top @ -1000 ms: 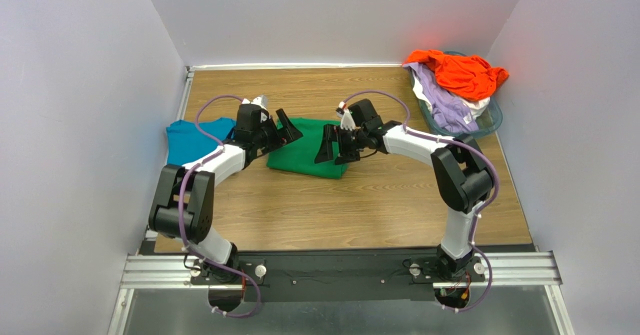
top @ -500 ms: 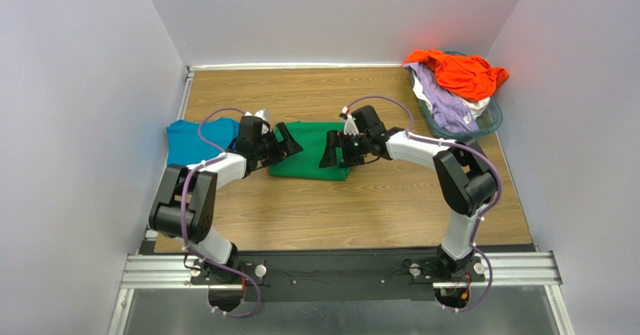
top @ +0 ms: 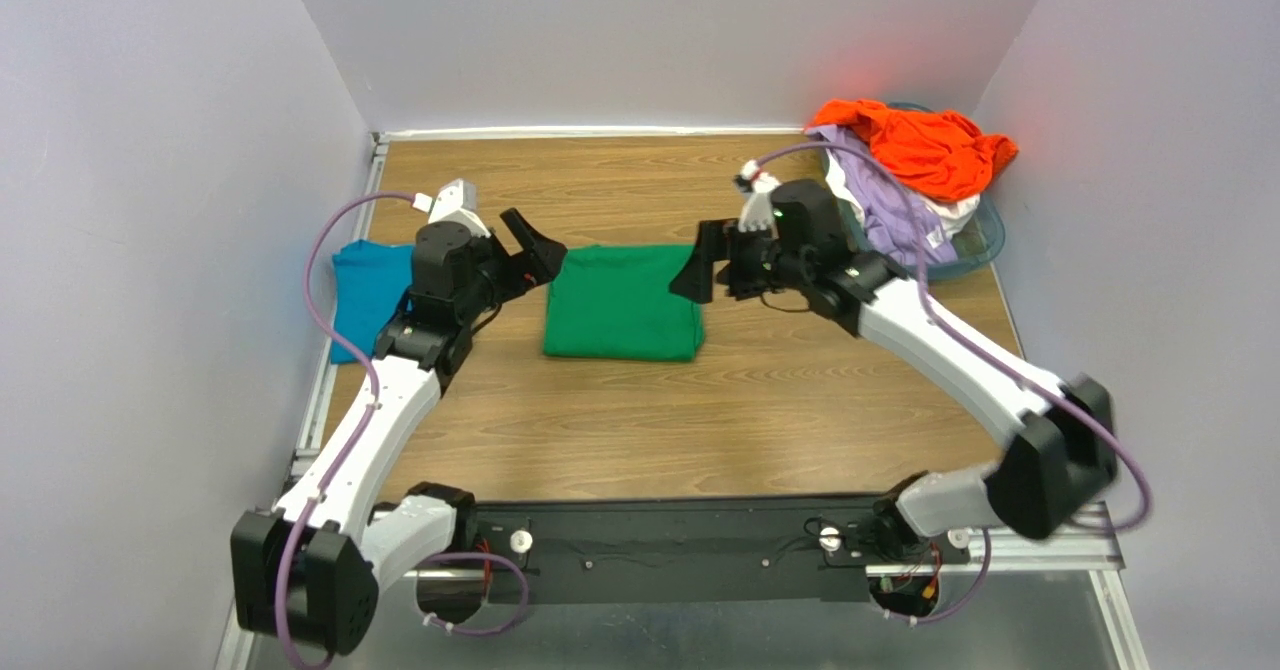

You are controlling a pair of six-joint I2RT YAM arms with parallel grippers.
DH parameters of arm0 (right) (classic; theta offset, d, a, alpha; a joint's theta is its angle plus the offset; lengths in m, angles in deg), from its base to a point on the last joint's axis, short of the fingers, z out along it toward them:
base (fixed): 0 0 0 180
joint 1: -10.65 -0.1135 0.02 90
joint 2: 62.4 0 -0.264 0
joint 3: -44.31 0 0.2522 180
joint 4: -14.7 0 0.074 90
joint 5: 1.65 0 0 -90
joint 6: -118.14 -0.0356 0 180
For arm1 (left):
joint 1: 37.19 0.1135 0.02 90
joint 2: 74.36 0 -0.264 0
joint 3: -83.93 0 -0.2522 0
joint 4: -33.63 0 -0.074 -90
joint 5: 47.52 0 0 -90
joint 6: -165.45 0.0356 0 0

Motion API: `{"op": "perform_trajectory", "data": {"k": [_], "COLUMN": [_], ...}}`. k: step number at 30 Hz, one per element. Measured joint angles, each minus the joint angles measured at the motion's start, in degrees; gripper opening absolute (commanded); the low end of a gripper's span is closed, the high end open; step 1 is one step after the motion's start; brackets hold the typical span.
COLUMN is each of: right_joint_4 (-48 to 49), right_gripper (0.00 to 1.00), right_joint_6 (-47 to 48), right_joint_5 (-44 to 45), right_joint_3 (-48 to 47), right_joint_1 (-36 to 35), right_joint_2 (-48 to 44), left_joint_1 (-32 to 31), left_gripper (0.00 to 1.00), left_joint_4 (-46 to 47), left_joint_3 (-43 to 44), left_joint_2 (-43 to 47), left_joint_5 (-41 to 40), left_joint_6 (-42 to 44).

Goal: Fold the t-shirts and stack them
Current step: Fold the tshirt, then neatly place the folded tshirt to the corner

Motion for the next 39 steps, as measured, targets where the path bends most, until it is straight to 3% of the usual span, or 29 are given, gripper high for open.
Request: {"op": "perform_trajectory", "data": {"k": [5,11,26,37,39], "right_joint_4": [0.33,-1.75,-4.92,-5.57,-5.60], "right_gripper": [1.00,1.00,1.00,1.00,1.00], "right_joint_6": [-2.60,-3.32,-1.29,0.50,0.52], "right_joint_5": [11.72,21.03,24.02,24.09,24.15], "right_joint_3": [5.40,15.10,19.08,19.50,19.69], "right_joint_1": [-0.02,0.04,0.04,0.04,0.07], "right_joint_2": [-16.70,-28.11,-28.89,-28.89,-28.89], "left_joint_1": [0.00,0.02,0.04,-0.04,-0.33], "left_gripper": [0.98,0.98,0.98,0.76,0.62], "left_joint_4": [0.02,0.79,4.24,5.60,6.12], "left_joint_3": [0.74,1.40,8.35,10.93,10.99], "left_joint_2": [2.47,-6.43,-34.38,-40.57,-40.89], "left_joint_5": [-4.15,-4.57,-3.54,-0.92,-0.79], "left_joint_6": [0.48,2.40,6.05,7.23,7.17]}}
